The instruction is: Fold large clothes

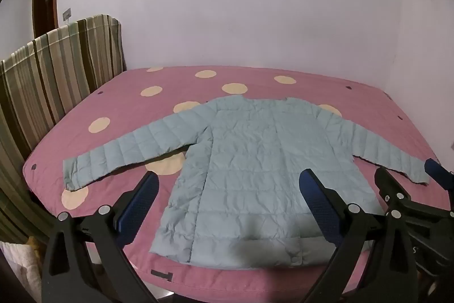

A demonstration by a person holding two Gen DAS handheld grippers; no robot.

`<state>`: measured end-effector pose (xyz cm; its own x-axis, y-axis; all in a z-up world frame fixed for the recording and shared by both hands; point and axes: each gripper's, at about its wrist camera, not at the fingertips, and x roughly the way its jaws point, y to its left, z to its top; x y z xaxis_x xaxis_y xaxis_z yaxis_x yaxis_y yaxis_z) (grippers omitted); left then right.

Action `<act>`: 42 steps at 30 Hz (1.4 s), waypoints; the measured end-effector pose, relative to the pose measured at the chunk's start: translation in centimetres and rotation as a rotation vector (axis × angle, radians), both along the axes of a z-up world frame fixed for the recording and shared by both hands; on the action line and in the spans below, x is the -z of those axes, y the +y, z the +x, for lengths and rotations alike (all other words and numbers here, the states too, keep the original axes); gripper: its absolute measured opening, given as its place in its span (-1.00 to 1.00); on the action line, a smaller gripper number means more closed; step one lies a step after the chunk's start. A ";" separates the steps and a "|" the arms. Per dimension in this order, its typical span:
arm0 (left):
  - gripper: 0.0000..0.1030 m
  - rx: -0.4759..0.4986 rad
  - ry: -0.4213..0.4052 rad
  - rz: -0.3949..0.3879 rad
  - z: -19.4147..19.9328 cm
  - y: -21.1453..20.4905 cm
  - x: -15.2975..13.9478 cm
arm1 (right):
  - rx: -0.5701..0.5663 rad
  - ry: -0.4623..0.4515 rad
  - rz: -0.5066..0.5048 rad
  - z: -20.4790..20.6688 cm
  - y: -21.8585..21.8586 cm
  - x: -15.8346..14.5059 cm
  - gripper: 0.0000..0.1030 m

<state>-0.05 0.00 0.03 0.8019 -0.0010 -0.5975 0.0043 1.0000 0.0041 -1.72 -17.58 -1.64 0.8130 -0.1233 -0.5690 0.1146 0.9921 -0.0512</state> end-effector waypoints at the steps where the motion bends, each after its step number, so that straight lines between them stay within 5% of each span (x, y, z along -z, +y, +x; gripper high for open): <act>1: 0.91 0.000 0.001 -0.001 0.0 0.0 0.0 | 0.000 -0.004 -0.008 0.0 0.1 0.0 0.96; 42: 0.91 -0.001 0.006 0.000 -0.1 -0.1 0.2 | -0.002 -0.002 -0.004 0.0 0.5 0.0 0.96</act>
<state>-0.15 -0.13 -0.18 0.7985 -0.0001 -0.6019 0.0034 1.0000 0.0043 -1.71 -17.10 -1.64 0.8142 -0.1238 -0.5672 0.1126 0.9921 -0.0550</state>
